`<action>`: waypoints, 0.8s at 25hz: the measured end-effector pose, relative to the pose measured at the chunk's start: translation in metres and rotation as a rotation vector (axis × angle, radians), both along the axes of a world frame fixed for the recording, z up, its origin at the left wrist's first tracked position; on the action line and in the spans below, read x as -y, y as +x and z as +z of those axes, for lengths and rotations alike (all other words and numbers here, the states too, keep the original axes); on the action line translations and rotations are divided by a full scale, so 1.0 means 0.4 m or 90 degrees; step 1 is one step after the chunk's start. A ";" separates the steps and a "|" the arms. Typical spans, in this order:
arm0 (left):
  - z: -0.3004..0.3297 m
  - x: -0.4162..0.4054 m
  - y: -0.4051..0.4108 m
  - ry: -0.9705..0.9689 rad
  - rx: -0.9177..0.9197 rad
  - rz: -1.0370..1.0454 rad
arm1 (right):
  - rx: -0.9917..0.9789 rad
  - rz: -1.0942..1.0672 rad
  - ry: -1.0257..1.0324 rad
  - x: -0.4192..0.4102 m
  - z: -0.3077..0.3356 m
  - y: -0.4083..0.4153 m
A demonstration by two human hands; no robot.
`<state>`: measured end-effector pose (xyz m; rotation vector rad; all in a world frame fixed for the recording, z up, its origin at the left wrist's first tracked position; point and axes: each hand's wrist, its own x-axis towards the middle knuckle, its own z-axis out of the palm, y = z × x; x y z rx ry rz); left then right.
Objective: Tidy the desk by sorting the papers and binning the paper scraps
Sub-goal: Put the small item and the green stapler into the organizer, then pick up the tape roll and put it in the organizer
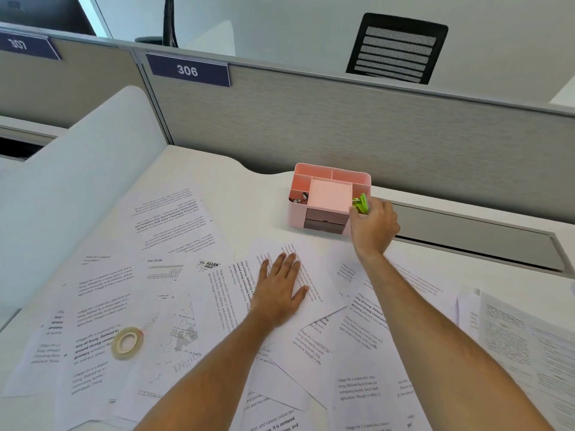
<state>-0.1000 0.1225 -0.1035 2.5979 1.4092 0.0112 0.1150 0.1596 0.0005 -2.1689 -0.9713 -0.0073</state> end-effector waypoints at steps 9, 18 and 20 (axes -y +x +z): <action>0.061 -0.020 -0.042 -0.112 0.191 0.025 | 0.021 0.151 -0.056 0.215 -0.080 -0.091; 0.093 0.089 -0.397 0.041 0.201 0.272 | 0.074 0.252 -0.153 0.304 -0.090 -0.217; 0.095 0.126 -0.472 0.020 0.147 0.332 | 0.096 0.277 -0.191 0.323 -0.093 -0.255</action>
